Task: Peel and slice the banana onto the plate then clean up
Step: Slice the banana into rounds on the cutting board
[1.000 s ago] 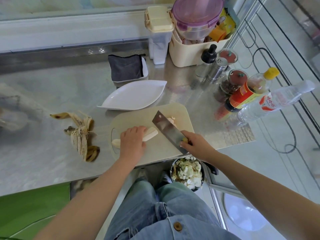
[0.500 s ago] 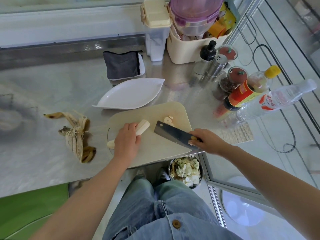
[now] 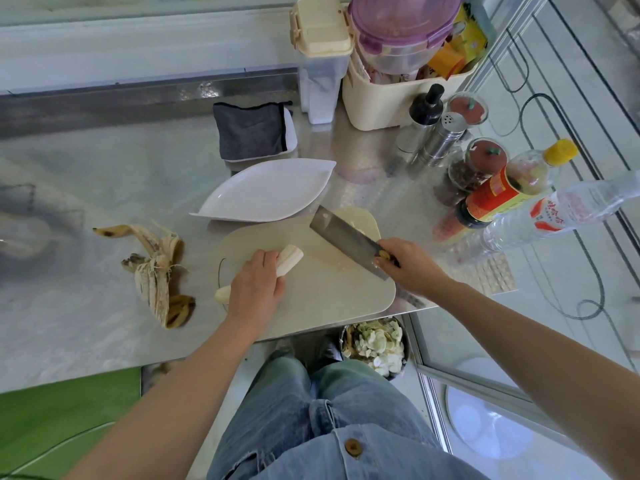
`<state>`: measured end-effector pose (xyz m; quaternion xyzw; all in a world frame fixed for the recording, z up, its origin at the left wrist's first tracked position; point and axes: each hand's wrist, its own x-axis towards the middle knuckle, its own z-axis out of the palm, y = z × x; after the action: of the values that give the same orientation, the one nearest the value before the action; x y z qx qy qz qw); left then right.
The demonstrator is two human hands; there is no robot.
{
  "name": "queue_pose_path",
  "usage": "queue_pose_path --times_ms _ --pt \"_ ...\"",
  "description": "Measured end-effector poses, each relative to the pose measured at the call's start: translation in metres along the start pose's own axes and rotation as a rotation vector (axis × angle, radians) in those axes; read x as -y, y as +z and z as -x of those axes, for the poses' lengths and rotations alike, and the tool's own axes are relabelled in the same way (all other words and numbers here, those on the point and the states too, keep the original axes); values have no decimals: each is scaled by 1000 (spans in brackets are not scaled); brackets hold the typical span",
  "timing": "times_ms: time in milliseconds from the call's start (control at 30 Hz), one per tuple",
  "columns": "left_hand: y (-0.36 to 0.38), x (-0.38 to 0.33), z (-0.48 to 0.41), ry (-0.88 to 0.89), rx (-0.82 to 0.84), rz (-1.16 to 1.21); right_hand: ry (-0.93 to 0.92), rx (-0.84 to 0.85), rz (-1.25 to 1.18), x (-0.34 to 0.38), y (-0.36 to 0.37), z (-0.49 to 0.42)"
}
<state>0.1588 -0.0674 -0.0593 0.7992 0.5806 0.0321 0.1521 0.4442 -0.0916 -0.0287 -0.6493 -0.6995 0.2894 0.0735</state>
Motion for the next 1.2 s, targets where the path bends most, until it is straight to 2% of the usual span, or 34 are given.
queue_pose_path --times_ms 133,267,567,800,1000,1200 --pt "-1 0 0 51 -30 2 12 63 48 2 6 1" --pt "-1 0 -2 92 -61 1 124 -46 -45 -1 3 2" --pt "5 -35 -11 259 -19 33 149 -60 -69 29 11 13" --pt "7 -38 -9 293 -54 46 189 79 69 44 20 20" --pt "6 -45 -10 327 -105 64 94 -41 43 55 0 17" --pt "7 -45 -11 322 -111 74 88 18 86 57 -8 19"
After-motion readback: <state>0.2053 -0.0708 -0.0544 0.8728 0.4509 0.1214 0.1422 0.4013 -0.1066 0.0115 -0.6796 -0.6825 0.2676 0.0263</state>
